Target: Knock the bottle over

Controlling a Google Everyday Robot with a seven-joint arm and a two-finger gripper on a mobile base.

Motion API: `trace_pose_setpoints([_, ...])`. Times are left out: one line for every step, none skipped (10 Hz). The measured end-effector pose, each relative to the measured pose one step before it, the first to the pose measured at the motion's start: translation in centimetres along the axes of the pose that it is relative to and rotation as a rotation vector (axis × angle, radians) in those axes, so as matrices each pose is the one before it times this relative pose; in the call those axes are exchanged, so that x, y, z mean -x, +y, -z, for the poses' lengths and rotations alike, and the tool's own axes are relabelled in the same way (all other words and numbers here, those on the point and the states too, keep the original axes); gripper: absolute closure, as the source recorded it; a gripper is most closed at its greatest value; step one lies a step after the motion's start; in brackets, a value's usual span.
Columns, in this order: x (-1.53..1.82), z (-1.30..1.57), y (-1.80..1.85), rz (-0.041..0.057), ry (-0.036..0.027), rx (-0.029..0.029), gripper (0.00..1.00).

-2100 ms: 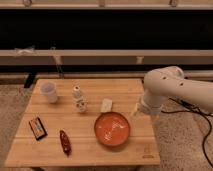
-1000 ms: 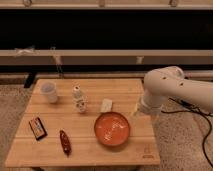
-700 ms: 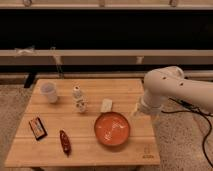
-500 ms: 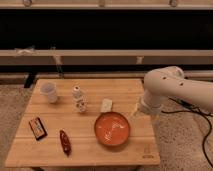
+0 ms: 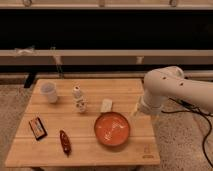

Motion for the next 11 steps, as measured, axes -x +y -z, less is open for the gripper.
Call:
trace_pose_setpoints([0.11, -0.018, 0.332, 0.03066, 0.00287, 0.01072, 0.35])
trace_pose_setpoints([0.24, -0.004, 0.744, 0.05321, -0.0007, 0.01061, 0.35])
trace_pose_setpoints([0.406, -0.111, 1.288, 0.0576, -0.00154, 0.01051, 0.35])
trace_pose_setpoints([0.744, -0.238, 1.812, 0.07051, -0.00404, 0.01546, 0.35])
trace_pose_setpoints([0.814, -0.257, 1.733, 0.0693, -0.00537, 0.01139, 0.35])
trace_pose_setpoints([1.005, -0.358, 1.855, 0.07274, -0.00518, 0.00835, 0.35])
trace_pose_setpoints([1.098, -0.317, 1.695, 0.06474, -0.00476, 0.00629, 0.35])
trace_pose_setpoints([1.239, -0.325, 1.453, 0.06142, -0.00595, 0.00516, 0.35])
trace_pose_setpoints([1.097, -0.251, 1.036, 0.04396, -0.00546, 0.00481, 0.35])
trace_pose_setpoints([1.41, -0.316, 1.222, 0.05081, -0.00759, 0.0048, 0.35])
trace_pose_setpoints([1.387, -0.343, 1.291, 0.05058, -0.00166, 0.00467, 0.35])
